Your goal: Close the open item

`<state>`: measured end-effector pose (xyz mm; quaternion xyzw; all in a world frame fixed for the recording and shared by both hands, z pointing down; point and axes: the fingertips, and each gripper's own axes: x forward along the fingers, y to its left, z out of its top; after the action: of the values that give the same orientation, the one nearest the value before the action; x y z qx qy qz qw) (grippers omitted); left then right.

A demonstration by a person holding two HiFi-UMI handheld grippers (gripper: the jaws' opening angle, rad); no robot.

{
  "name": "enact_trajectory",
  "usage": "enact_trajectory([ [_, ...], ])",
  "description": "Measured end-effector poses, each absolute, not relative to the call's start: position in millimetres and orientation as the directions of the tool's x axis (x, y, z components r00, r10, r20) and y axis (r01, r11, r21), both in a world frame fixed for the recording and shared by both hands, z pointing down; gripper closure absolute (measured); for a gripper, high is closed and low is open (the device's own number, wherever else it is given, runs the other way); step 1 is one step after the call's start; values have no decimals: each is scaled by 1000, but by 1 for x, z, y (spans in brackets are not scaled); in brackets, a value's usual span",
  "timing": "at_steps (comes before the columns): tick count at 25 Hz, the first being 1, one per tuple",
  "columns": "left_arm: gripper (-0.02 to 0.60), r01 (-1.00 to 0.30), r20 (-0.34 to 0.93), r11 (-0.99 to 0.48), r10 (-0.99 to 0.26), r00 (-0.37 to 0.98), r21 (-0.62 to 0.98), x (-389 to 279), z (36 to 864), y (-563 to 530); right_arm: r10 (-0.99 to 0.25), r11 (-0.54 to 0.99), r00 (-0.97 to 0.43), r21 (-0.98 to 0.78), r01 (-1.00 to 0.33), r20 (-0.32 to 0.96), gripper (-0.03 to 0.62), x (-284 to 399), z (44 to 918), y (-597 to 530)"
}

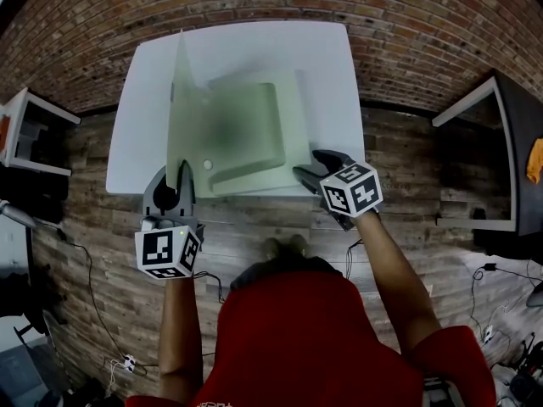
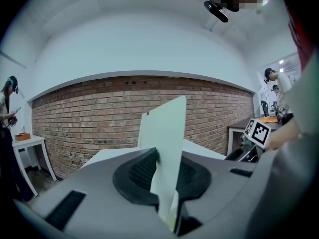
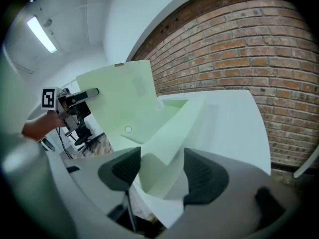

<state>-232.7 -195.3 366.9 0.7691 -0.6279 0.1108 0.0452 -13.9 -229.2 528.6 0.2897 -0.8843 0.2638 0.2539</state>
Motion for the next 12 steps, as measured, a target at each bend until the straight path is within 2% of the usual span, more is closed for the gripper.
enact_trajectory([
  [12, 531, -958, 243, -274, -938, 249, -78, -193, 373, -200, -346, 733, -754, -342, -589, 558, 344, -17, 529, -228],
])
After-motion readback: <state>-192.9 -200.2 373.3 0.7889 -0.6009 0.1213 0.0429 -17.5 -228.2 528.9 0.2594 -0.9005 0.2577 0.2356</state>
